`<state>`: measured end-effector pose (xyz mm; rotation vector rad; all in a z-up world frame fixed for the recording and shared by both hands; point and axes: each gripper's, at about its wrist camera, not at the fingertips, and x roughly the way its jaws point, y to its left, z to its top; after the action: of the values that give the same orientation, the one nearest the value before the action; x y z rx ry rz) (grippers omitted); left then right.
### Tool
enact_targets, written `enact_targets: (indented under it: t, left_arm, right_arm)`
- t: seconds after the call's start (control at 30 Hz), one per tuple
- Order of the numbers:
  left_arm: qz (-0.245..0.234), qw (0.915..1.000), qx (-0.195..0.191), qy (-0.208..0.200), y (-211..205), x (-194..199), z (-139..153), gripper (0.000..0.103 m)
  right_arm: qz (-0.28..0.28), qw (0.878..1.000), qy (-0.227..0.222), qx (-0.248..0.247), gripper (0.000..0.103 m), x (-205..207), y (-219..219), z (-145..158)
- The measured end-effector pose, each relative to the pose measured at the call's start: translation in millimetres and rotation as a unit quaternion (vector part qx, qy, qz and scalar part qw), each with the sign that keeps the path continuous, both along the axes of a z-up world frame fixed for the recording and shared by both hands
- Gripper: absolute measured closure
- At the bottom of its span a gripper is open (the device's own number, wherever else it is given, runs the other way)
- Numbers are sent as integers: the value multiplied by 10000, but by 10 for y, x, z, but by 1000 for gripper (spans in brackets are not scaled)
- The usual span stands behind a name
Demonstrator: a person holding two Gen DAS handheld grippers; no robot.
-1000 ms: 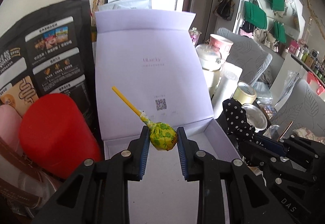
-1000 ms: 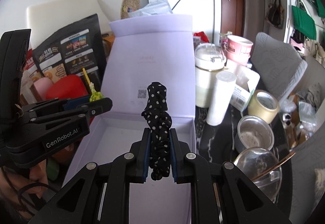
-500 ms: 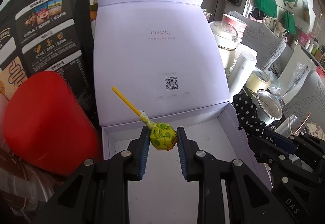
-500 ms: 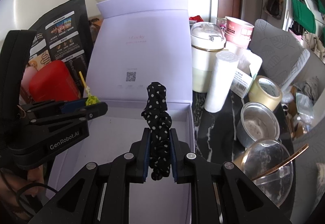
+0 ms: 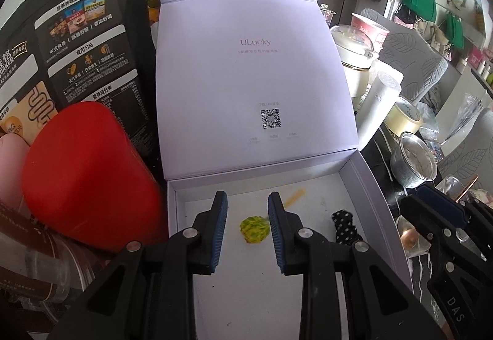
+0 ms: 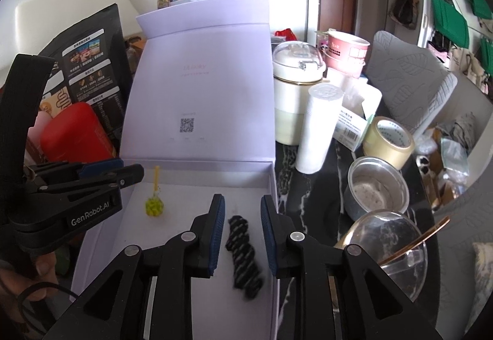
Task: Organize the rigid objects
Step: 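Open both grippers to drop the lollipop and scrunchie into the box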
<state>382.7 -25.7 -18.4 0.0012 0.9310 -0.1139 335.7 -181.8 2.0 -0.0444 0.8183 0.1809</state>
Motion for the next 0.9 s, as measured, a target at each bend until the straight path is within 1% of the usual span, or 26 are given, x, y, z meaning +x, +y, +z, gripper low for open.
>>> enact_targets:
  t: [0.17, 0.5, 0.67, 0.83, 0.9]
  left_arm:
    - [-54, 10000, -39, 36, -5, -25, 25, 76]
    - [-37, 9999, -12, -149, 12, -109, 176, 76]
    - [-103, 9998, -11, -185, -9, -157, 233, 76]
    - [-145, 9994, 14, -306, -15, -235, 333, 76]
    - [-151, 9990, -28, -428, -21, -295, 405, 76]
  right_arm:
    - [-10, 10000, -47, -10, 79, -25, -9, 30]
    - [50, 9999, -138, -22, 79, -92, 26, 113]
    - [66, 9995, -295, -76, 79, -169, 48, 213]
    - [68, 9993, -376, -6, 79, -255, 30, 298]
    - [61, 9993, -374, 0, 79, -285, 26, 325]
